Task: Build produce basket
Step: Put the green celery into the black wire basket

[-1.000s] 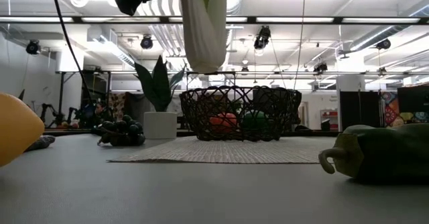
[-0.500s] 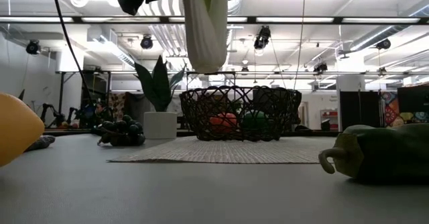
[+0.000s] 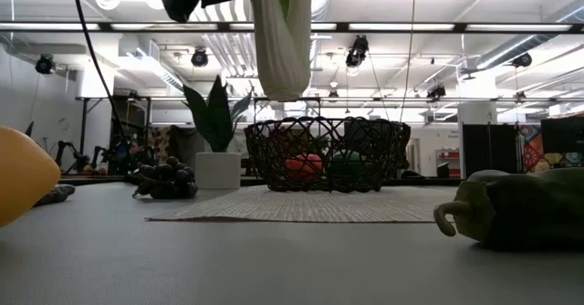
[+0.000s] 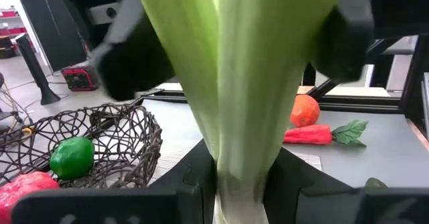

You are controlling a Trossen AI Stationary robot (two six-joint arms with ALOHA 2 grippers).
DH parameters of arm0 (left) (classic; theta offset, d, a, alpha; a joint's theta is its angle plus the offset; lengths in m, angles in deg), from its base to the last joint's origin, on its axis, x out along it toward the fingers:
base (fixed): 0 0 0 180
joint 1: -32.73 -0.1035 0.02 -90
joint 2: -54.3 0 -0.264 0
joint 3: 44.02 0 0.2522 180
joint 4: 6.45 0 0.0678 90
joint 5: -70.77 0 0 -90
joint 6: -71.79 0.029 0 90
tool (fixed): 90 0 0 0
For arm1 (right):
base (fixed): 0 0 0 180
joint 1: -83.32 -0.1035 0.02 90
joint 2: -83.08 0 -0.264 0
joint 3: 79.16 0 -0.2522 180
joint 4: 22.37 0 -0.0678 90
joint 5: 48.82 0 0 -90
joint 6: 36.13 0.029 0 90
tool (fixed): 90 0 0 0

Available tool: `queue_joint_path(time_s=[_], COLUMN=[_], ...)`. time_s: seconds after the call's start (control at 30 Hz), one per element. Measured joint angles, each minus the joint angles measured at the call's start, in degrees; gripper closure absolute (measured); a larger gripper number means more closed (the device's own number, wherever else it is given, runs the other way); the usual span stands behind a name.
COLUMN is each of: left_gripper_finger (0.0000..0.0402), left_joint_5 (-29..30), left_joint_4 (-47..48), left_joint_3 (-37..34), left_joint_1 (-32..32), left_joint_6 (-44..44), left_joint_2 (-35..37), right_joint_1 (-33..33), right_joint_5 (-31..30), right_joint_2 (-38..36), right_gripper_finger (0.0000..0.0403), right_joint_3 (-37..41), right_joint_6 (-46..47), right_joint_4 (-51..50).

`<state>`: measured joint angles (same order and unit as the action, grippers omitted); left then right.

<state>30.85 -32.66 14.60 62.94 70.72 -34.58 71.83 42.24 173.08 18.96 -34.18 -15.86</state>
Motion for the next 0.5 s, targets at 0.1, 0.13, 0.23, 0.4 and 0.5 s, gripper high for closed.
queue_joint_path(time_s=[0.1, 0.13, 0.23, 0.4, 0.5], left_gripper_finger=[0.0333, 0.0333, 0.0333, 0.0331, 0.0313], left_joint_5=[0.00, 0.00, 0.02, 0.02, 0.00], left_joint_4=[0.01, 0.01, 0.04, 0.05, 0.05], left_joint_3=[-0.01, -0.01, -0.02, -0.02, -0.02], left_joint_1=[-0.16, -0.16, -0.22, -0.20, -0.20], left_joint_6=[0.01, 0.01, 0.02, 0.04, 0.04], left_joint_2=[0.00, 0.00, 0.00, 0.00, 0.00], right_joint_1=[-0.02, -0.02, -0.02, -0.02, -0.01], right_joint_5=[-0.11, -0.11, -0.14, -0.11, -0.11], right_joint_2=[0.00, -0.02, -0.04, -0.09, -0.09], right_gripper_finger=[0.0261, 0.0279, 0.0330, 0.0376, 0.0376], right_joint_3=[0.00, 0.00, 0.00, 0.00, 0.00], right_joint_6=[-0.54, -0.88, -1.93, -3.01, -3.34], right_joint_4=[0.02, -0.03, -0.25, -0.60, -0.71])
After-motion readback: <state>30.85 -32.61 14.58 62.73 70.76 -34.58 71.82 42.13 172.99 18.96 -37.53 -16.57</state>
